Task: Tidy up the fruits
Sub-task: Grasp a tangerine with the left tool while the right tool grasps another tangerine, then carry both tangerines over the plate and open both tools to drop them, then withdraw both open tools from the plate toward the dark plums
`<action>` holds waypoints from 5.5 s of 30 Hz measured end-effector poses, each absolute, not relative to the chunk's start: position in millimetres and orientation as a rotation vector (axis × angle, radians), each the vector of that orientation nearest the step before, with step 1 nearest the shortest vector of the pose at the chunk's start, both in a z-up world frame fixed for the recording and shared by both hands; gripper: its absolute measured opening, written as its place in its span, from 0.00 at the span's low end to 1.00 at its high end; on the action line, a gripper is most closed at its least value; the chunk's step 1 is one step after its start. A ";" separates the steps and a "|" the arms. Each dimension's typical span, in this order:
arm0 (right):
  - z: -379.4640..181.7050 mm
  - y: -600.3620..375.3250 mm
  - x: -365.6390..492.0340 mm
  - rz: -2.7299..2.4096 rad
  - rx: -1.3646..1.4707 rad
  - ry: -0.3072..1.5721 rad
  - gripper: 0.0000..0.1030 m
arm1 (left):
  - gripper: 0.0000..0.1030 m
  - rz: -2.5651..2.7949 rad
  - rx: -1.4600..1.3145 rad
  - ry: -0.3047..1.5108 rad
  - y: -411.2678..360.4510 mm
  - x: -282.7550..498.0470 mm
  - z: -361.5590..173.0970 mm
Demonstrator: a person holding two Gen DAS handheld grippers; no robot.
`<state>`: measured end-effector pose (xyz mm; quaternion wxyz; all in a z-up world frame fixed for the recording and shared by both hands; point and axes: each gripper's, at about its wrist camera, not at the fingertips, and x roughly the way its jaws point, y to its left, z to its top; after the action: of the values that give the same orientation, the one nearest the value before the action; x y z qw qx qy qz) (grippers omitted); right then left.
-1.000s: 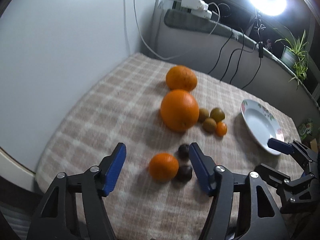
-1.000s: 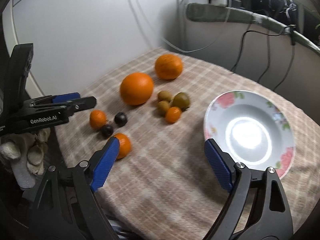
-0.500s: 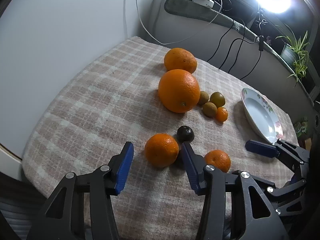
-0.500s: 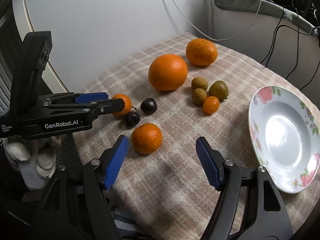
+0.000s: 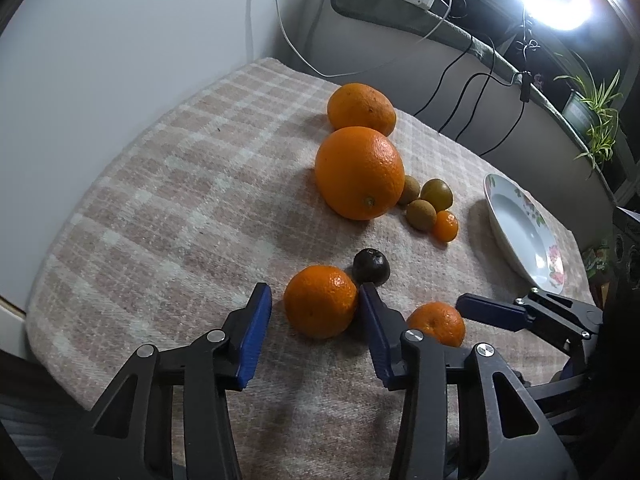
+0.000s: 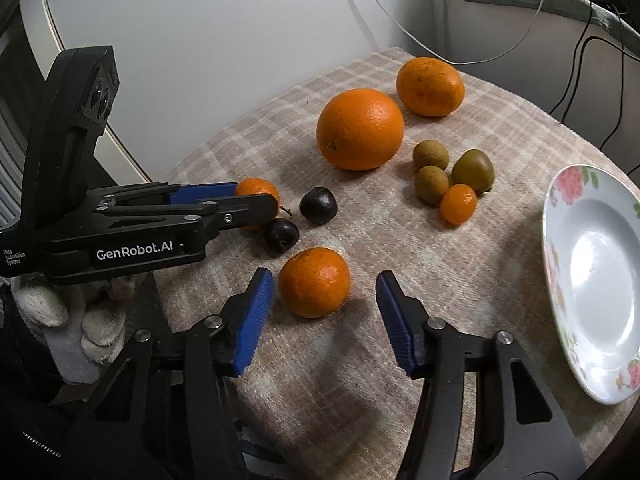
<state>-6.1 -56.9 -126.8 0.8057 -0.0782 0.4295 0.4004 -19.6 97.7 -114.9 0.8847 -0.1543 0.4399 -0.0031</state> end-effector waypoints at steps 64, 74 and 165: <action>-90.8 -238.9 15.3 0.442 0.039 0.818 0.39 | 0.34 -0.361 -0.123 0.826 -48.7 28.7 -72.3; -96.3 -248.4 12.9 0.416 0.033 0.822 0.39 | 0.34 -0.397 -0.084 0.852 -69.7 32.7 -77.0; -75.5 -159.0 11.4 0.607 -0.078 0.784 0.76 | 0.54 -0.144 -0.149 0.835 44.2 -18.2 -84.2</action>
<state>11.4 -159.0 -75.5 0.8789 -0.0374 0.3761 0.2910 -18.2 44.2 -84.2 0.9088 -0.0722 0.4049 -0.0697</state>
